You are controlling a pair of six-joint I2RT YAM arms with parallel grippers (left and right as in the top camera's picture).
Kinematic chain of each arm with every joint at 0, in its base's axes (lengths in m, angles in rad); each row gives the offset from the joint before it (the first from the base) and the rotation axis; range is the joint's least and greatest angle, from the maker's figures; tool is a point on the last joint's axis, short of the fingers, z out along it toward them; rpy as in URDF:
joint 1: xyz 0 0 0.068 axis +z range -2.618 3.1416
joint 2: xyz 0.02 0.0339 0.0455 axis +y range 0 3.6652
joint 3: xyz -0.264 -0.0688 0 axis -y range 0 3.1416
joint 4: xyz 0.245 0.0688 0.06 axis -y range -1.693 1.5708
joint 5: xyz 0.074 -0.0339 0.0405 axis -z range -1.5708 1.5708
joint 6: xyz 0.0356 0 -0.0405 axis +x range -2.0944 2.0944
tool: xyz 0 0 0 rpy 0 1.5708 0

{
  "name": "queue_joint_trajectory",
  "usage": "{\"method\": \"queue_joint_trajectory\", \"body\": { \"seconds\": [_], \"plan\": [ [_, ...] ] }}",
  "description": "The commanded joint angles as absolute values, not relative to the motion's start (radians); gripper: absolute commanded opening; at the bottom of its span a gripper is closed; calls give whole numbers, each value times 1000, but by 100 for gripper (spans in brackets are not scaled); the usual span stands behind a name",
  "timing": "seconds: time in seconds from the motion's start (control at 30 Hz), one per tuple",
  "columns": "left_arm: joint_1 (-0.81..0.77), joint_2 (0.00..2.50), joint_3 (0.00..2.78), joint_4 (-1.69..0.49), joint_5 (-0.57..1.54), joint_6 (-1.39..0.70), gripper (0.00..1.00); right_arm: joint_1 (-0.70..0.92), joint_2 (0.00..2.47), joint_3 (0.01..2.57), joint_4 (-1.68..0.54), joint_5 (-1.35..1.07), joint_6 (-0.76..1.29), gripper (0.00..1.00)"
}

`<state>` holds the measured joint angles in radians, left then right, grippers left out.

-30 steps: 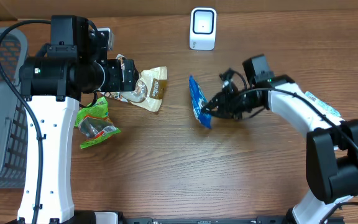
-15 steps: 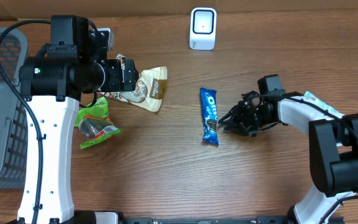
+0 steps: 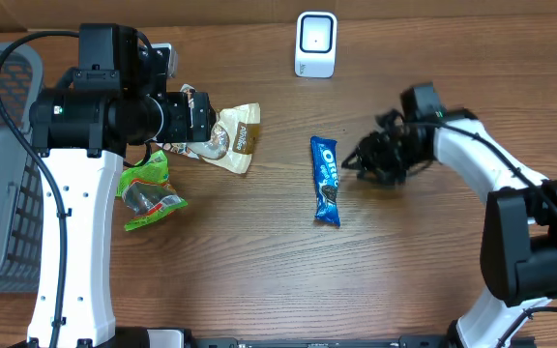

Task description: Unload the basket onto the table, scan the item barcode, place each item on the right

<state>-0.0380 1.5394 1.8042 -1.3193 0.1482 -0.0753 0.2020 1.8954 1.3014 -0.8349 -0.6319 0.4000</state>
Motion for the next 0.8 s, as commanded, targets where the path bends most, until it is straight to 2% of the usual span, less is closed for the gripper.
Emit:
{"method": "queue_joint_trajectory", "body": {
  "seconds": [0.0, 0.13, 0.33, 0.77],
  "plan": [
    [-38, 1544, 1802, -1320, 147, -86, 100, 302, 1864, 1440, -870, -345, 258, 45],
    [-38, 1544, 1802, -1320, 147, -86, 100, 443, 1865, 1485, -848, -49, 226, 41],
    [-38, 1544, 1802, -1320, 147, -86, 100, 598, 1916, 1485, -847, 210, 230, 36],
    [-38, 1544, 1802, -1320, 147, -86, 100, 701, 2093, 1485, -836, 292, 227, 34]
  ]
}}
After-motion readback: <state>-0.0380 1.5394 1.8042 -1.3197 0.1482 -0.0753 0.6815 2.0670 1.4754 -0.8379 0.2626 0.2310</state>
